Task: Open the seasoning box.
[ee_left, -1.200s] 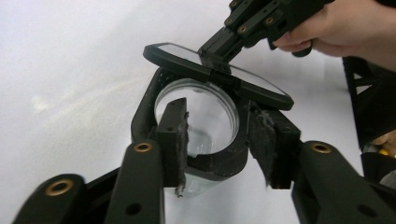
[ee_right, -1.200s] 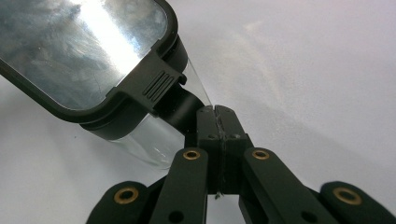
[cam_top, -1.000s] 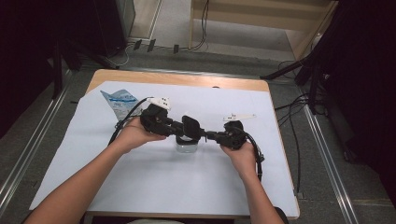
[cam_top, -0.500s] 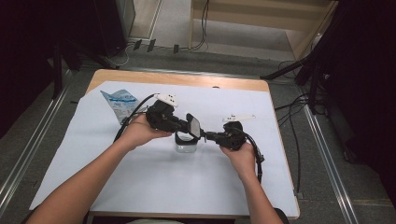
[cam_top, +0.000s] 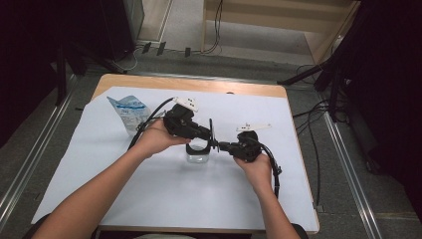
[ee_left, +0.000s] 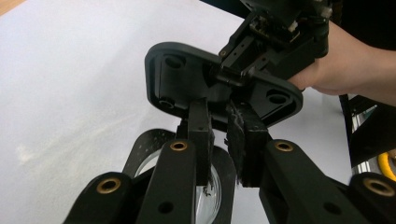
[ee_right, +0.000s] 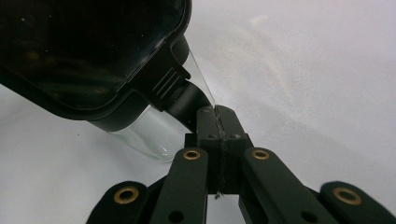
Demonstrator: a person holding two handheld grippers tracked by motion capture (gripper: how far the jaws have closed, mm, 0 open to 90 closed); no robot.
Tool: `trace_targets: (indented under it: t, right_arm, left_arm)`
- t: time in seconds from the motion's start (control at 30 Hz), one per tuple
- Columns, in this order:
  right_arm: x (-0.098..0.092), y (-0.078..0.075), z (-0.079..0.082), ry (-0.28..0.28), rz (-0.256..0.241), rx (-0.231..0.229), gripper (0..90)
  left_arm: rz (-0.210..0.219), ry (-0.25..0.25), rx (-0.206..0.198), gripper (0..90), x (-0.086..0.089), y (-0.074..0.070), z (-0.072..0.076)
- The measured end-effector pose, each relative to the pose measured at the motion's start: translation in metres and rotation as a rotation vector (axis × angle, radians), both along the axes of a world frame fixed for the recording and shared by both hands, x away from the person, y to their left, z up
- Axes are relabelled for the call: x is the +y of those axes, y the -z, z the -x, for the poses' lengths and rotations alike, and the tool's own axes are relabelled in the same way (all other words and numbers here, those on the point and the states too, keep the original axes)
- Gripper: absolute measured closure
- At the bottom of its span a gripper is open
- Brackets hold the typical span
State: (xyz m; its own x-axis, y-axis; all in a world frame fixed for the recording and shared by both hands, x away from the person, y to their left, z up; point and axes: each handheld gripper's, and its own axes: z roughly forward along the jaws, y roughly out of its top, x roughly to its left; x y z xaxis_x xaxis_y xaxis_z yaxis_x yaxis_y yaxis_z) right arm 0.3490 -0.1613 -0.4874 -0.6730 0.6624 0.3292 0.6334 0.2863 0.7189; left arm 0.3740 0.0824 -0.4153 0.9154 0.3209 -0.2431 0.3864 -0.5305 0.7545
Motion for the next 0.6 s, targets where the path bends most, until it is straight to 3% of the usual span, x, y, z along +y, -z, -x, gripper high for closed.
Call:
trace_targets:
  t: [0.6]
  right_arm:
    - [0.002,0.002,0.003,0.019,-0.009,0.002,90.0]
  left_arm:
    - [-0.008,-0.003,0.009,80.9,-0.017,0.002,-0.005]
